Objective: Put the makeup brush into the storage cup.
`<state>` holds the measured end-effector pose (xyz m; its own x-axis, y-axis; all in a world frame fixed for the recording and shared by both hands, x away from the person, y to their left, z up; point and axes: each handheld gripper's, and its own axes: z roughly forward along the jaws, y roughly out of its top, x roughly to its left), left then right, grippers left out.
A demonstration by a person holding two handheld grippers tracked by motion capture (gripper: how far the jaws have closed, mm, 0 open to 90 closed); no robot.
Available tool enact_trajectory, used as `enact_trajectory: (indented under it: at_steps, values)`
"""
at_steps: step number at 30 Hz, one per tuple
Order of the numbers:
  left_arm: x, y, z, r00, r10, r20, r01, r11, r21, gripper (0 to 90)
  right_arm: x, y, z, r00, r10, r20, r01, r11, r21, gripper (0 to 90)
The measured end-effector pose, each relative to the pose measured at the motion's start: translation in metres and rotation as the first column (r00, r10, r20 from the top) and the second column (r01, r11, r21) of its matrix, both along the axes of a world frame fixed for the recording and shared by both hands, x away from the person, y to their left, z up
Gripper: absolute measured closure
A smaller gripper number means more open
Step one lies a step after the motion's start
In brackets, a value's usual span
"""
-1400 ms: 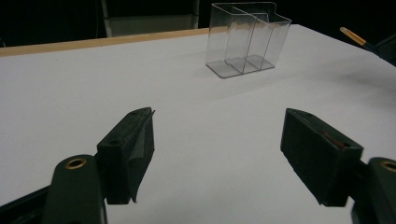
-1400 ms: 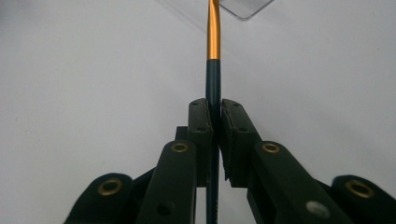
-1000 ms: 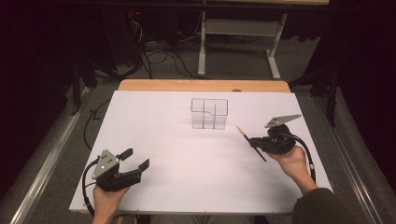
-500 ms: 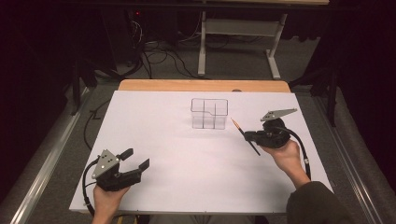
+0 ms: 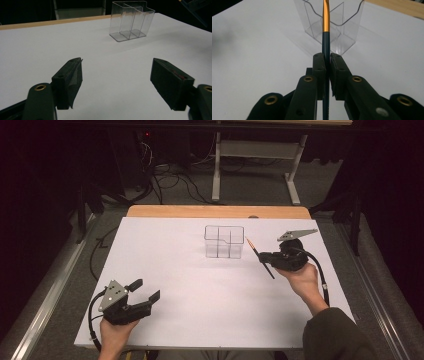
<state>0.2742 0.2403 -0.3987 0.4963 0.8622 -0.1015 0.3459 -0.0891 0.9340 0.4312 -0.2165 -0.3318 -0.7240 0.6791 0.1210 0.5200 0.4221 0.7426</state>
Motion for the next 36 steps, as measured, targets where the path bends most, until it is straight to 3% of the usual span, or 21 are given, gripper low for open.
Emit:
enact_trajectory:
  at_steps: [14,20,29,33,36]
  values:
    - [-0.002,0.002,0.001,1.0,0.005,0.008,-0.005,0.9999,-0.012,26.0,0.01,0.01,0.008,0.9984,-0.024,0.051,0.022,0.998,0.057,85.6]
    - [-0.001,0.001,0.001,1.0,-0.003,0.006,0.003,1.0,-0.003,26.0,0.014,0.018,0.012,0.9956,-0.028,0.089,0.023,0.998,0.06,85.6]
    - [0.0,0.001,0.001,1.0,-0.007,0.005,0.007,1.0,-0.002,26.0,0.022,0.029,0.015,0.9933,-0.037,0.109,0.033,0.999,0.044,85.5]
    - [0.0,0.0,0.0,0.9999,-0.012,0.001,0.012,0.9999,-0.002,26.1,0.024,0.034,0.017,0.9922,-0.046,0.116,0.038,0.997,0.069,85.6]
    - [0.0,-0.001,0.001,0.9999,-0.016,0.004,0.016,0.9999,-0.002,26.1,0.026,0.039,0.017,0.9918,-0.041,0.121,0.034,0.998,0.057,85.6]
